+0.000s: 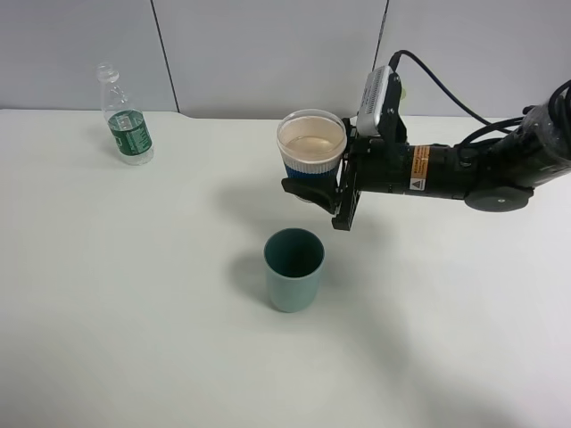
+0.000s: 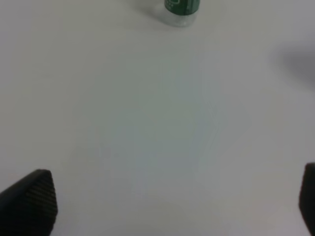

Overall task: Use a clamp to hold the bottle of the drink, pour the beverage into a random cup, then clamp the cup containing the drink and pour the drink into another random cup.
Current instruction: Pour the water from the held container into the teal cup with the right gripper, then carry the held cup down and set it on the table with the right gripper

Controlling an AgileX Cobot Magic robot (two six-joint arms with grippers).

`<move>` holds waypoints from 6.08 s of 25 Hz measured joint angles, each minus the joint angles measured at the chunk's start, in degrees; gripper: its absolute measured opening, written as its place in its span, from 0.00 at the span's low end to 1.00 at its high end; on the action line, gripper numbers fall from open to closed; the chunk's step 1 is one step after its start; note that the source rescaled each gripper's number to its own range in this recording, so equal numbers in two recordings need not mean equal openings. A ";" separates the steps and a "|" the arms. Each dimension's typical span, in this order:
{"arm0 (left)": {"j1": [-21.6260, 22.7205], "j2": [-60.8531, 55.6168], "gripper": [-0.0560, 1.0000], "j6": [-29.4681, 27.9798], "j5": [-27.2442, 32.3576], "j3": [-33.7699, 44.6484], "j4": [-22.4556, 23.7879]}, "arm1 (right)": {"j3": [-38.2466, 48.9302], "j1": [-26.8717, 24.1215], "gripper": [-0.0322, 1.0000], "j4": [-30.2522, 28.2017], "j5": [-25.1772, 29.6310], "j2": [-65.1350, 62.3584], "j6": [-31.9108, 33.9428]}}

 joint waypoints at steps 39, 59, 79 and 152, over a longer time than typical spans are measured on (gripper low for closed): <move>0.00 0.00 1.00 0.00 0.00 0.00 0.00 | -6.32 3.96 0.03 -6.21 -0.07 -2.31 -25.32; 0.00 0.00 1.00 0.00 0.00 0.00 0.30 | -6.32 1.96 0.03 -12.67 -0.46 -2.31 -33.50; 0.00 0.00 1.00 0.00 0.00 0.00 0.00 | -6.32 1.83 0.03 -13.77 -0.51 -3.26 -45.15; 0.00 0.00 1.00 0.00 0.00 0.00 0.30 | -6.49 7.30 0.03 -8.85 1.58 -6.79 -72.20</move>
